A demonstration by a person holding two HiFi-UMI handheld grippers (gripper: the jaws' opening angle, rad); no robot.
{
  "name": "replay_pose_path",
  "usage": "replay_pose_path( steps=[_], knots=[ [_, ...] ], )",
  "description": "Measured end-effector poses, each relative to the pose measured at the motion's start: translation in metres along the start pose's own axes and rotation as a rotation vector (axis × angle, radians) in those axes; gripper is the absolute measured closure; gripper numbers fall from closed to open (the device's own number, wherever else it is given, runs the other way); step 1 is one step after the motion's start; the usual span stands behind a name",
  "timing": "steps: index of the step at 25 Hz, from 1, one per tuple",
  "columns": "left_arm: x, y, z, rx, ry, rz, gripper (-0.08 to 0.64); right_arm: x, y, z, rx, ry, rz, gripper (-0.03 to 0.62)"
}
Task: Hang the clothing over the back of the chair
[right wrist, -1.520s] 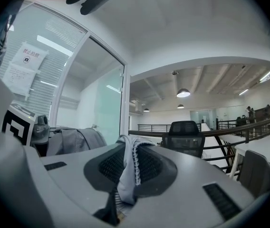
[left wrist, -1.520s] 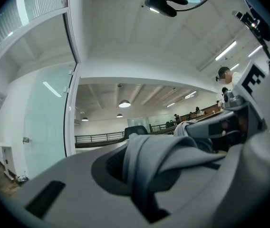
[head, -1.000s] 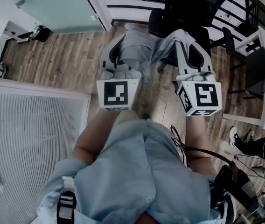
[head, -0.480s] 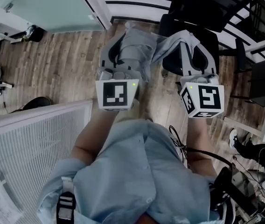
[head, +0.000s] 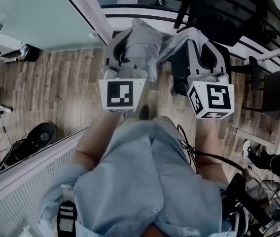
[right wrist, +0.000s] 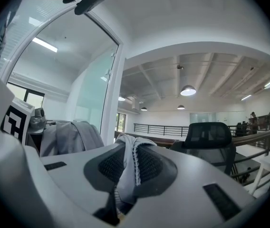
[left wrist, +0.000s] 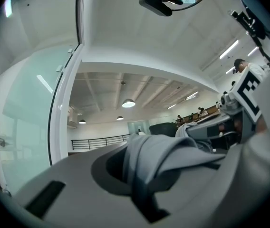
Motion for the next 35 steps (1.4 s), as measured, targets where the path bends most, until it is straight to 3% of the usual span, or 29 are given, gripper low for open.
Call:
replay_pose_path(
  steps=[3, 11, 14, 18, 23, 29, 35],
  knots=[
    [-0.023, -0.007, -0.010, -0.001, 0.015, 0.034, 0.533, -0.017, -0.011, 0.008, 0.011, 0.020, 0.015, 0.540],
    [-0.103, 0.012, -0.016, -0.009, 0.082, 0.031, 0.532, -0.057, -0.008, 0.053, 0.013, 0.104, 0.021, 0.539],
    [-0.149, 0.022, -0.014, -0.056, 0.129, 0.028, 0.532, -0.083, 0.000, 0.085, -0.019, 0.136, 0.020, 0.538],
    [-0.203, 0.024, -0.006, -0.052, 0.202, 0.014, 0.532, -0.109, 0.006, 0.121, -0.053, 0.191, 0.013, 0.540],
    [-0.233, 0.023, -0.011, -0.055, 0.248, 0.019, 0.533, -0.125, 0.012, 0.131, -0.074, 0.229, 0.010, 0.538],
    [-0.303, 0.022, 0.002, -0.073, 0.370, 0.034, 0.532, -0.144, 0.015, 0.171, -0.106, 0.315, 0.011, 0.540],
    [-0.351, 0.003, 0.020, -0.043, 0.453, 0.035, 0.533, -0.138, 0.007, 0.202, -0.124, 0.402, 0.030, 0.540]
  ],
)
Point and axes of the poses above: the fingertips, and each gripper's own axes: x backward along the fingers, z to its right, y out of its underside, the point moved 8 cm from there along x, backward along the fingers, and after that the axes turned 2 degrees about -z, right-handed, at the moved point
